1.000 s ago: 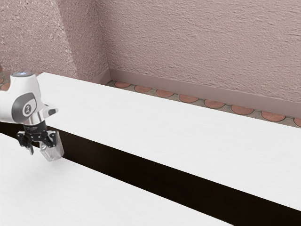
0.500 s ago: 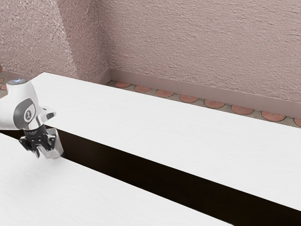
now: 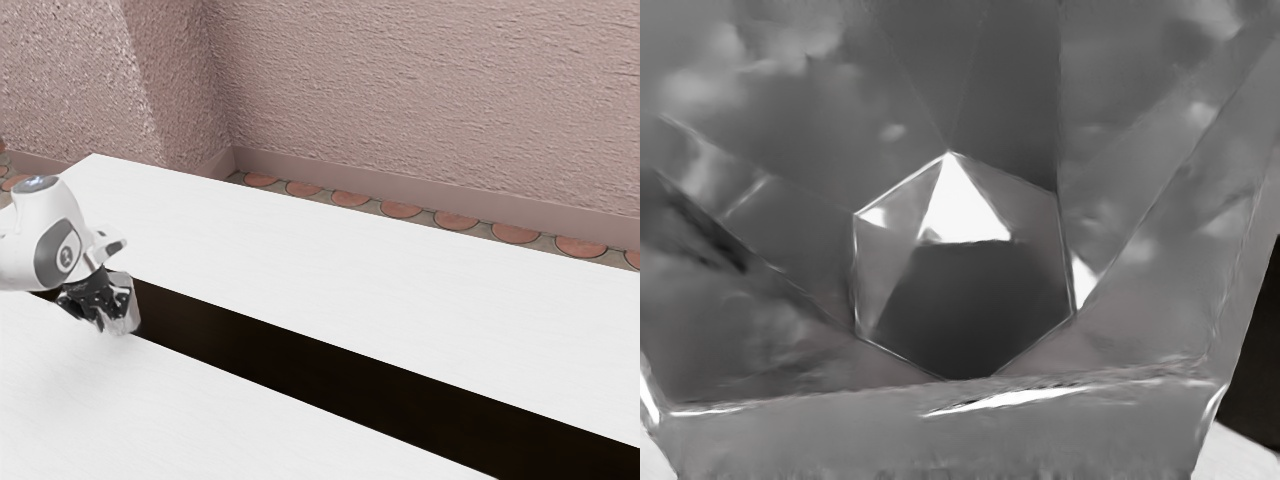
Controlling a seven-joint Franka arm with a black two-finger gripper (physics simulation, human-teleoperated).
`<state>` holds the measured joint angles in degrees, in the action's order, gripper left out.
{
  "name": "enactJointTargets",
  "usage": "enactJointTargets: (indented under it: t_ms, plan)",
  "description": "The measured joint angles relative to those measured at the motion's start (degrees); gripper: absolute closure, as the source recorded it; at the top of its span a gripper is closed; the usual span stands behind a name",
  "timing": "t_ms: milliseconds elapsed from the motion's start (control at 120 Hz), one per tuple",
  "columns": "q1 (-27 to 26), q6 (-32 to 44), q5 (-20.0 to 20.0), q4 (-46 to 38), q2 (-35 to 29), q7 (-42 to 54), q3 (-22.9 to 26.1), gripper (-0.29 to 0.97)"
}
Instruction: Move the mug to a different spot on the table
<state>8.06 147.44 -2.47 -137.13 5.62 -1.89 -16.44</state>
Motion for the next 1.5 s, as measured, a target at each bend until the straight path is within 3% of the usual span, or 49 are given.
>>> enactJointTargets:
  t_ms: [400, 583, 808, 1117, 1500]
  plan:
    - [-6.97, 9.54, -0.14, -7.47, -8.54, 1.66, -0.13, 0.6]
    - [-14.43, 12.24, -0.11, -7.74, -7.83, 2.12, -0.08, 0.61]
    - [-19.95, 16.15, 0.06, -7.37, -4.26, 2.36, -0.83, 0.65]
    - [-15.71, 19.0, 0.38, -7.12, -2.46, 2.69, 0.23, 0.67]
    - [-20.02, 20.33, 0.29, -7.54, -3.48, 3.11, 0.2, 0.65]
